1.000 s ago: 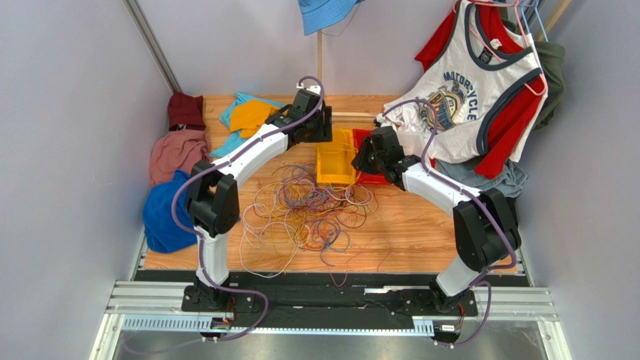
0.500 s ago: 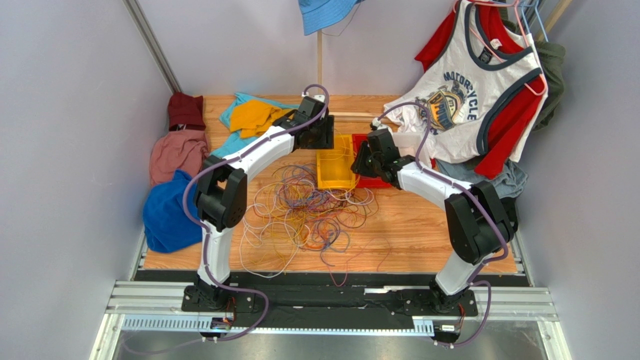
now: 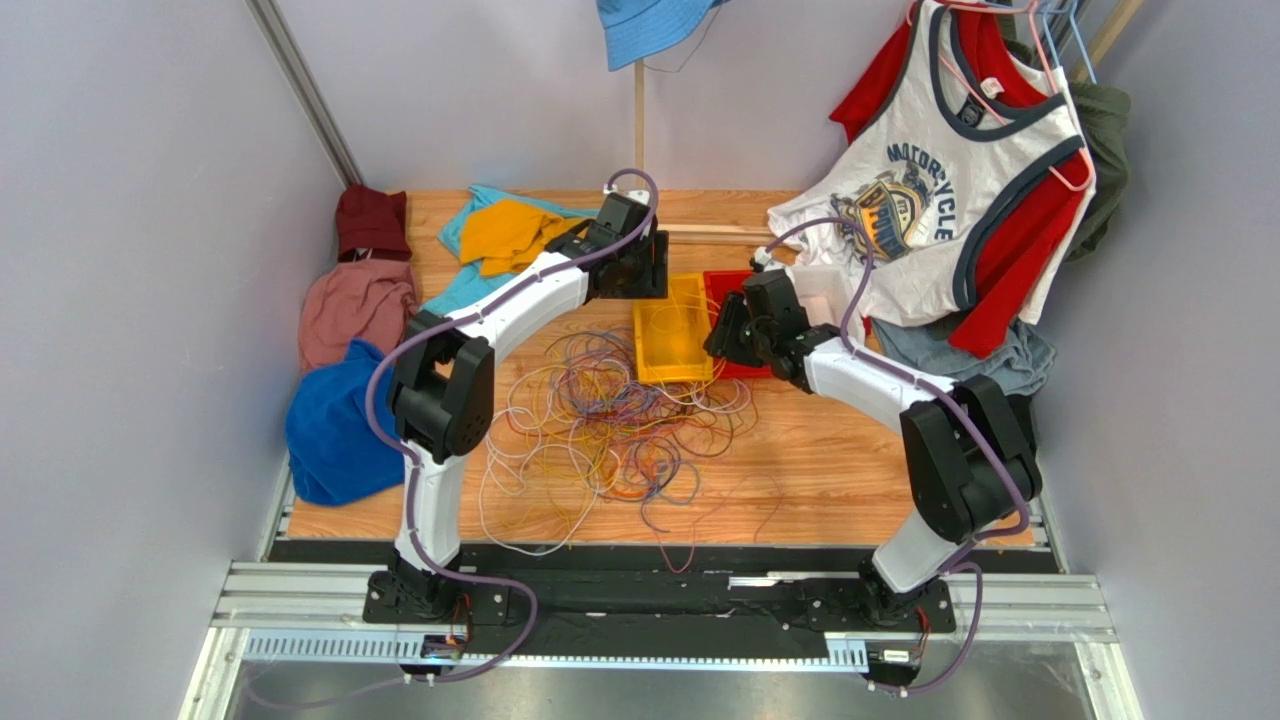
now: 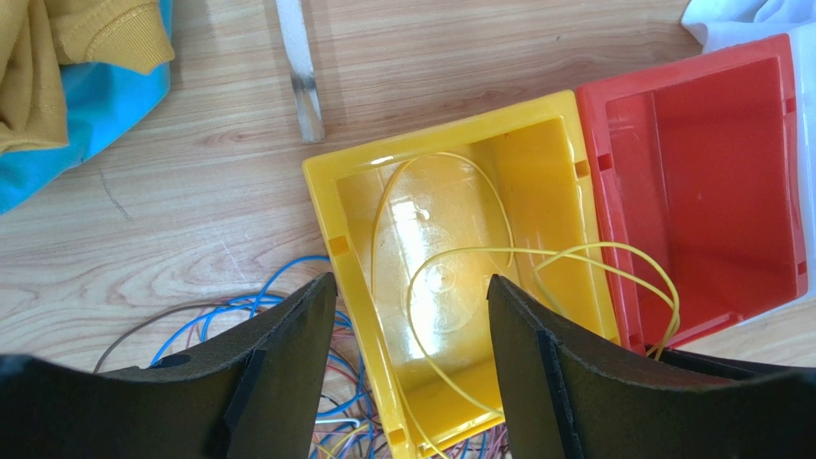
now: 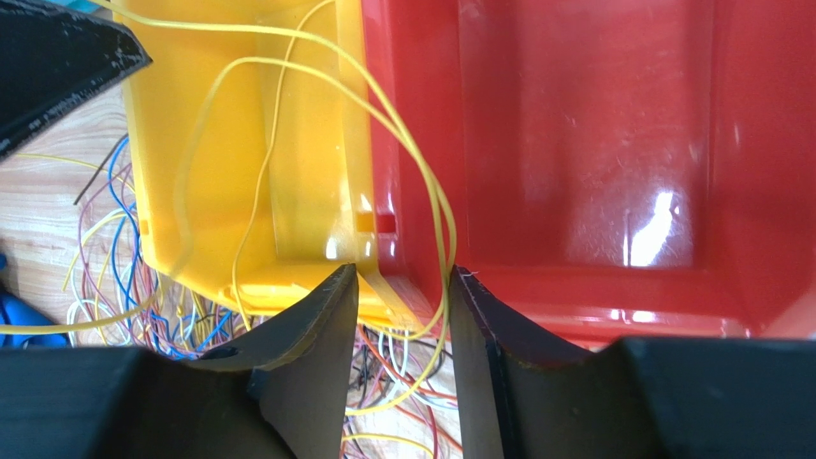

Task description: Untangle the cables

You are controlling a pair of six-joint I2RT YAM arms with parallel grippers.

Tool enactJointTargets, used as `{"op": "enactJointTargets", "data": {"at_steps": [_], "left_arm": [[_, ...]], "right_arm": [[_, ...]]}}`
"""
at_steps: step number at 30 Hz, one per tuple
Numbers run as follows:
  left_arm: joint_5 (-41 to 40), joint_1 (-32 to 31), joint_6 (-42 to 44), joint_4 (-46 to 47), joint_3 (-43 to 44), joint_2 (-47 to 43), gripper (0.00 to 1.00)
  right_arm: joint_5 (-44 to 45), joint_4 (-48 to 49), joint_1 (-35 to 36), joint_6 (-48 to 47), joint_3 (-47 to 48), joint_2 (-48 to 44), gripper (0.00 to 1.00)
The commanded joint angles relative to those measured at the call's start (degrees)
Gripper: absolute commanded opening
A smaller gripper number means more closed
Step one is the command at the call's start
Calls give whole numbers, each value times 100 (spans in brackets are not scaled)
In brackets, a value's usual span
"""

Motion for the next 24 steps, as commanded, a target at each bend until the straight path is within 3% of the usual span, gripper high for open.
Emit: {"op": "enactJointTargets", "data": {"at_steps": [1,7,10,14,24], "left_arm": [[-43,21,-34,46,105,-150,68],[-60,21,-16,46,87,-158,68],[-69,21,-16,46,96,-167,68],[-60,21,-16,37,61,-193,68],[-165,39,19,11,-45,-431,69]], "right_arm": [[15,153,-29,60,-166,-272,45],[76,144,-29,52,-307,-387,48],[112,223,-29,52,-386,-439,42],[112,223,-29,60,-369,-439,24],[147,224,-29,25,-369,-492,0]]}}
